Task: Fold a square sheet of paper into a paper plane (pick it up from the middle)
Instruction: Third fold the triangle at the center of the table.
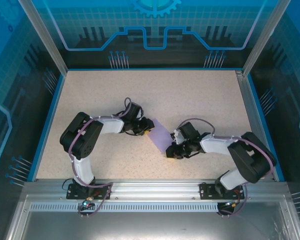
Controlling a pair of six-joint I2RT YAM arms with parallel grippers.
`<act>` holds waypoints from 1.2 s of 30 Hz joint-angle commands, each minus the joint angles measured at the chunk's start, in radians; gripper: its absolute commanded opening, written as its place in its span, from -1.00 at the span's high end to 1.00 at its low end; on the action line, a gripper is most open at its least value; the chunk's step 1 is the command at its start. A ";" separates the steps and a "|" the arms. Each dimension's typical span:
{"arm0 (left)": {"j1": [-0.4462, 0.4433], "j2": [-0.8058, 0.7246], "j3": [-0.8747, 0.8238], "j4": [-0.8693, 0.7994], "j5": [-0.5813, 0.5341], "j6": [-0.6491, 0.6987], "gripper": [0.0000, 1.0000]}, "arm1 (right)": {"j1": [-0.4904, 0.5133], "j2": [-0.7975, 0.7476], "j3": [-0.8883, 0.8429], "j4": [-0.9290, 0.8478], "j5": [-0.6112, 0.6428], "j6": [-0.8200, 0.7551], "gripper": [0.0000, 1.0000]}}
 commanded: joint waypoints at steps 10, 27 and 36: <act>0.021 0.041 0.020 -0.033 0.008 0.045 0.24 | 0.016 0.019 0.204 -0.058 0.019 -0.013 0.53; 0.037 -0.037 0.025 -0.055 -0.010 0.119 0.04 | 0.028 0.273 0.216 -0.017 0.006 0.012 0.66; 0.062 0.027 0.068 -0.078 -0.037 0.116 0.06 | 0.089 0.224 0.108 0.185 0.064 0.280 0.65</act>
